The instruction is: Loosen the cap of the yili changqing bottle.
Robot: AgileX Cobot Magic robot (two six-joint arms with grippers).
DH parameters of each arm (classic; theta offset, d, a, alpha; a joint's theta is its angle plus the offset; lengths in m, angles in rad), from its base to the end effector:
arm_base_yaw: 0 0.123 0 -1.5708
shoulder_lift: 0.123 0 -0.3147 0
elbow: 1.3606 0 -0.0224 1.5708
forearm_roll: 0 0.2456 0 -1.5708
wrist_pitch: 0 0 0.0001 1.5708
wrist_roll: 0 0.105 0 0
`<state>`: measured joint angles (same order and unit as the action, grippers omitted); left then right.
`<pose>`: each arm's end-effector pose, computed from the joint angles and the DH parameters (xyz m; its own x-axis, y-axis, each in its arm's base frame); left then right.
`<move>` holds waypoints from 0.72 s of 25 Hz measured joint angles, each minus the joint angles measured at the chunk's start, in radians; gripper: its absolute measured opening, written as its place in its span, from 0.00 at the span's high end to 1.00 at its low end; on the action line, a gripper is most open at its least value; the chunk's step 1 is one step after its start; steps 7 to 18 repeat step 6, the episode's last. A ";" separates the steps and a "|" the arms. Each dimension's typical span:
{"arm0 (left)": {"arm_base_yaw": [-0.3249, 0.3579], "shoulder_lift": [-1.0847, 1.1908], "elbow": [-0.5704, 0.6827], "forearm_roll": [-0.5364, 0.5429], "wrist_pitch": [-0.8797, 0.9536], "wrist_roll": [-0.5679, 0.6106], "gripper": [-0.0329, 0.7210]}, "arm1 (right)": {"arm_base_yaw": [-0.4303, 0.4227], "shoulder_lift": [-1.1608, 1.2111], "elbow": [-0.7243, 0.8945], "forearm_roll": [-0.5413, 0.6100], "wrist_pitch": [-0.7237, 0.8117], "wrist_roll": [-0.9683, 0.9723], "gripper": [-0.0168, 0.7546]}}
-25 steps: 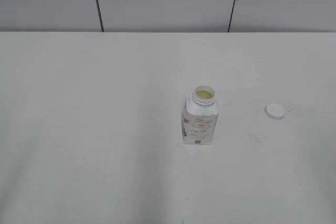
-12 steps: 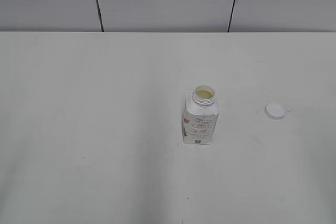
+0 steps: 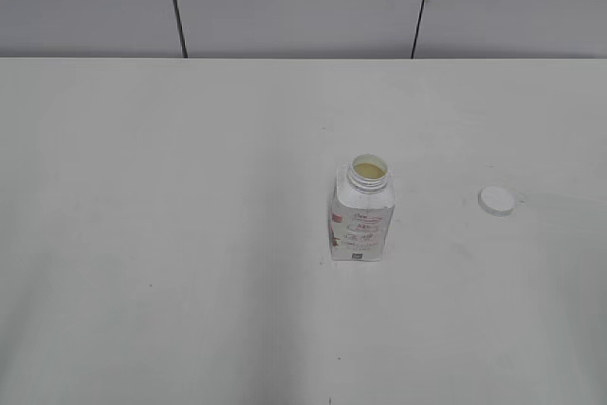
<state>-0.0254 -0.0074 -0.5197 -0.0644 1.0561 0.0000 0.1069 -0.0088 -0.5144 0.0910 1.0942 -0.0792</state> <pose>-0.0302 -0.0051 0.2743 -0.4288 -0.0208 -0.9031 0.0624 0.9967 -0.0526 -0.0323 0.0051 0.2694 -0.4541 -0.0862 -0.8868 -0.1946 0.9809 0.0043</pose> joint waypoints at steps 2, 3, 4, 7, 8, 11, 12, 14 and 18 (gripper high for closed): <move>0.000 0.000 0.000 0.000 0.000 0.000 0.31 | 0.000 0.000 0.000 0.000 0.000 0.000 0.35; 0.000 0.000 0.000 0.000 0.000 0.000 0.31 | 0.000 0.000 0.000 0.000 0.000 0.000 0.35; 0.000 0.000 0.000 0.000 0.000 0.000 0.31 | 0.000 0.000 0.000 0.000 0.000 0.000 0.35; 0.000 0.000 0.000 0.000 0.000 0.000 0.31 | 0.000 0.000 0.000 0.000 0.000 0.000 0.35; 0.000 0.000 0.000 0.000 0.000 0.000 0.31 | 0.000 0.000 0.000 0.000 0.000 0.000 0.35; 0.000 0.000 0.000 0.000 0.000 0.000 0.31 | 0.000 0.000 0.000 0.000 0.000 0.000 0.35; 0.000 0.000 0.000 0.000 0.000 0.000 0.31 | 0.000 0.000 0.000 0.000 0.000 0.000 0.35; 0.000 0.000 0.000 0.000 0.000 0.000 0.31 | 0.000 0.000 0.000 0.000 0.000 0.000 0.35; 0.000 0.000 0.000 0.000 0.000 0.000 0.31 | 0.000 0.000 0.000 0.000 0.000 0.000 0.35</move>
